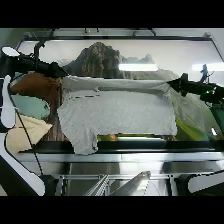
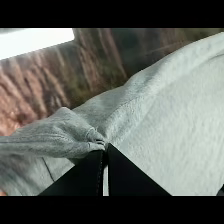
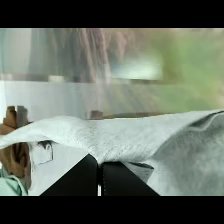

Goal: Fold the shirts.

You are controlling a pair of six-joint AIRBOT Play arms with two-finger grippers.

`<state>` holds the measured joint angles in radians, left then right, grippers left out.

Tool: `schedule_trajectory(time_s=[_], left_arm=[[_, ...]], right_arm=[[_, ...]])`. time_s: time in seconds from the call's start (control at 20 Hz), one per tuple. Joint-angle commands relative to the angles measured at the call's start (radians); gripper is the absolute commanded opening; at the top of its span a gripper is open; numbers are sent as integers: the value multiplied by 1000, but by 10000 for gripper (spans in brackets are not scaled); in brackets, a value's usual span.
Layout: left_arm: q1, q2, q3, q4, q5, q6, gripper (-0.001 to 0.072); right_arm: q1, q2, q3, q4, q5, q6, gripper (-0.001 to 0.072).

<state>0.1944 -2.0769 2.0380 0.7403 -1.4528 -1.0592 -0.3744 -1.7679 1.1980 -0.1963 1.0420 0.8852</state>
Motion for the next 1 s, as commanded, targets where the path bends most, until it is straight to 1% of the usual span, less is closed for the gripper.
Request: schedule_trajectory(time_s=[0.0, 0.1, 0.25, 0.4, 0.45, 0.65, 0.85, 0.9, 0.95], left_arm=[[9, -92, 44, -58, 18, -23, 16], [11, -91, -5, -58, -16, -27, 15], [11, -91, -72, -42, -71, -27, 15], [18, -91, -56, 57, -112, -82, 14], [18, -92, -49, 87, -129, -104, 15], [8, -97, -63, 131, -228, -148, 15], [-24, -97, -109, 133, -230, -147, 13], [-23, -97, -96, 132, -234, -146, 17], [-19, -97, -72, 132, -250, -148, 116]], right_arm=[[-10, -146, 103, 73, 79, -47, 15], [-32, -150, 115, -4, 85, -16, 15], [-71, -154, 115, -201, 127, 80, 15], [-98, -159, 115, -365, 179, 145, 15], [-103, -159, 114, -396, 181, 148, 15], [-101, -161, 115, -410, 182, 148, 15], [-101, -161, 115, -410, 190, 148, 17], [-102, -159, 116, -410, 201, 148, 107], [-104, -156, 124, -410, 227, 148, 300]])
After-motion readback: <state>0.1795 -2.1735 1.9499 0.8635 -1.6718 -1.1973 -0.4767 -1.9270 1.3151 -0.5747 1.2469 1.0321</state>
